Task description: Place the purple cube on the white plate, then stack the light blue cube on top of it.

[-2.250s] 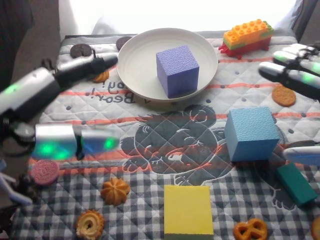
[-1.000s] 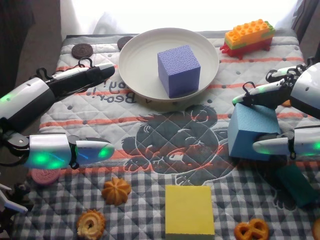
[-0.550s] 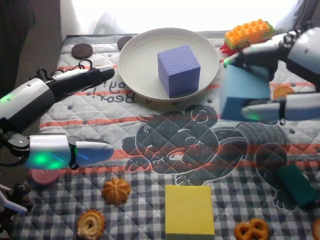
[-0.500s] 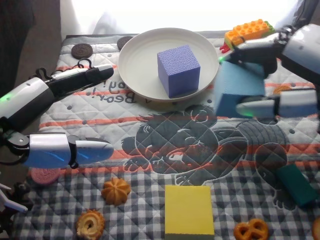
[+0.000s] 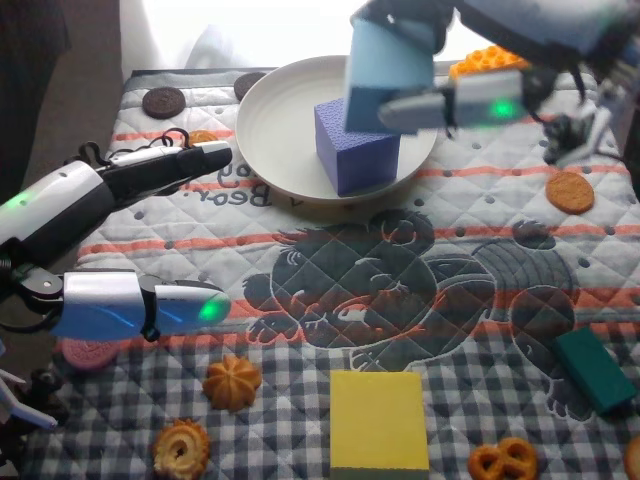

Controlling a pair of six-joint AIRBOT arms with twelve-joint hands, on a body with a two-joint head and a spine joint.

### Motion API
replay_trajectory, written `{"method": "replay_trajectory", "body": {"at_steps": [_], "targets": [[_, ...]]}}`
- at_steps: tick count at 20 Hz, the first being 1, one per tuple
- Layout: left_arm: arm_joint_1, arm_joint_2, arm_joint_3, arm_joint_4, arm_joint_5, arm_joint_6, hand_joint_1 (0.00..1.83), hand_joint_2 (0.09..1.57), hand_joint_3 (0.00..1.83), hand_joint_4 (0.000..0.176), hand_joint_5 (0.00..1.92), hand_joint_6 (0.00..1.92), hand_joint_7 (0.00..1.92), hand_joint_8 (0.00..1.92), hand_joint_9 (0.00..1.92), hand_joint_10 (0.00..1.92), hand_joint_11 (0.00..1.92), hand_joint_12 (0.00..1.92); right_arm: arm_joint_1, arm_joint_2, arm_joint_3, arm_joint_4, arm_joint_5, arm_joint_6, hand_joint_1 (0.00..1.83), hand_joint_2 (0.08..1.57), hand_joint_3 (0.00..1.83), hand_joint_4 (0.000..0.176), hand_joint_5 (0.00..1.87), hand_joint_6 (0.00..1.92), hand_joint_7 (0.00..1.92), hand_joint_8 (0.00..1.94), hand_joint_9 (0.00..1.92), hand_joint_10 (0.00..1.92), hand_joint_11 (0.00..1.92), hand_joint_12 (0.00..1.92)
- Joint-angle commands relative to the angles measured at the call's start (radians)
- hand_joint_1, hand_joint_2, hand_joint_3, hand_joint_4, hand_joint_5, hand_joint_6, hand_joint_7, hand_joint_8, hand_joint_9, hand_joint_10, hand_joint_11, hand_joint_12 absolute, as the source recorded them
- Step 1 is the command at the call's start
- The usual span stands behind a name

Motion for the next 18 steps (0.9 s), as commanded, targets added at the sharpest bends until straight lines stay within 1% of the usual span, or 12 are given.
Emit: {"method": "replay_trajectory", "body": {"at_steps": [1, 2, 3, 5, 7, 8, 9, 12, 13, 14, 15, 18], "targets": [[-0.008, -0.002, 0.007, 0.004, -0.112, -0.013, 0.89, 0.87, 0.00, 0.055, 0.32, 0.00, 0.28, 0.00, 0.24, 0.00, 0.00, 0.64, 0.027, -0.001, 0.009, 0.025, 0.091, 0.005, 1.49, 1.16, 0.00, 0.000, 0.75, 1.38, 0.83, 1.20, 0.90, 1.12, 0.64, 1.53], [-0.011, -0.008, 0.014, 0.007, -0.107, -0.021, 0.89, 0.87, 0.00, 0.056, 0.32, 0.00, 0.28, 0.00, 0.24, 0.00, 0.00, 0.64, 0.047, -0.016, 0.019, 0.013, 0.078, 0.005, 1.49, 1.16, 0.00, 0.000, 0.77, 1.37, 0.80, 1.21, 0.89, 1.11, 0.67, 1.54], [-0.014, -0.013, 0.019, 0.011, -0.099, -0.025, 0.89, 0.87, 0.00, 0.056, 0.32, 0.00, 0.28, 0.00, 0.24, 0.00, 0.00, 0.64, 0.061, -0.032, 0.030, 0.004, 0.065, 0.005, 1.48, 1.19, 0.00, 0.000, 0.76, 1.43, 0.69, 1.23, 0.84, 1.20, 0.63, 1.61], [-0.017, -0.015, 0.024, 0.018, -0.089, -0.026, 0.89, 0.86, 0.00, 0.064, 0.32, 0.00, 0.29, 0.00, 0.24, 0.00, 0.00, 0.67, 0.085, -0.060, 0.052, -0.030, 0.034, 0.005, 1.49, 1.17, 0.00, 0.000, 0.76, 1.41, 0.73, 1.19, 0.86, 1.16, 0.69, 1.58], [-0.019, -0.013, 0.025, 0.025, -0.085, -0.026, 0.89, 0.85, 0.00, 0.060, 0.32, 0.00, 0.29, 0.00, 0.25, 0.00, 0.00, 0.73, 0.096, -0.084, 0.068, -0.045, 0.016, 0.005, 1.49, 1.16, 0.00, 0.000, 0.77, 1.38, 0.77, 1.21, 0.84, 1.11, 0.78, 1.52], [-0.020, -0.013, 0.025, 0.026, -0.085, -0.026, 0.90, 0.85, 0.00, 0.058, 0.32, 0.00, 0.29, 0.00, 0.24, 0.00, 0.00, 0.69, 0.096, -0.088, 0.071, -0.045, 0.014, 0.005, 1.37, 1.18, 0.00, 0.000, 0.76, 1.36, 0.81, 1.22, 0.82, 1.24, 0.65, 1.42], [-0.021, -0.013, 0.025, 0.027, -0.085, -0.026, 0.89, 0.85, 0.00, 0.057, 0.32, 0.00, 0.29, 0.00, 0.24, 0.00, 0.00, 0.65, 0.096, -0.090, 0.073, -0.046, 0.011, 0.005, 1.35, 1.18, 0.00, 0.000, 0.74, 1.36, 0.84, 1.19, 0.82, 1.27, 0.59, 1.36], [-0.023, -0.013, 0.024, 0.028, -0.087, -0.026, 0.88, 0.86, 0.00, 0.065, 0.30, 0.00, 0.29, 0.00, 0.23, 0.00, 0.00, 0.58, 0.095, -0.090, 0.084, -0.046, -0.021, 0.004, 1.35, 1.17, 0.00, 0.000, 0.75, 1.33, 0.88, 1.18, 0.85, 1.22, 0.55, 1.27], [-0.022, -0.014, 0.024, 0.028, -0.085, -0.027, 0.87, 0.87, 0.00, 0.067, 0.28, 0.01, 0.28, 0.00, 0.21, 0.01, 0.00, 0.49, 0.090, -0.093, 0.088, -0.046, -0.032, 0.004, 1.47, 1.15, 0.00, 0.000, 0.75, 1.30, 0.92, 1.11, 0.91, 1.12, 0.66, 1.48], [-0.021, -0.014, 0.025, 0.028, -0.085, -0.029, 0.87, 0.88, 0.00, 0.064, 0.28, 0.00, 0.27, 0.00, 0.20, 0.00, 0.00, 0.42, 0.087, -0.095, 0.090, -0.046, -0.037, 0.004, 1.49, 1.14, 0.00, 0.000, 0.75, 1.29, 0.94, 1.07, 0.94, 1.09, 0.68, 1.51], [-0.020, -0.014, 0.026, 0.028, -0.085, -0.034, 0.88, 0.88, 0.00, 0.062, 0.28, 0.00, 0.28, 0.00, 0.21, 0.00, 0.00, 0.45, 0.084, -0.097, 0.092, -0.046, -0.044, 0.004, 1.50, 1.13, 0.00, 0.000, 0.75, 1.28, 0.94, 1.03, 0.95, 1.10, 0.69, 1.51], [-0.020, -0.015, 0.027, 0.028, -0.087, -0.041, 0.89, 0.87, 0.00, 0.063, 0.28, 0.00, 0.28, 0.00, 0.21, 0.00, 0.00, 0.50, 0.077, -0.097, 0.093, -0.046, -0.050, 0.004, 1.50, 1.13, 0.00, 0.000, 0.77, 1.25, 0.90, 1.13, 0.96, 1.10, 0.70, 1.48]]}}
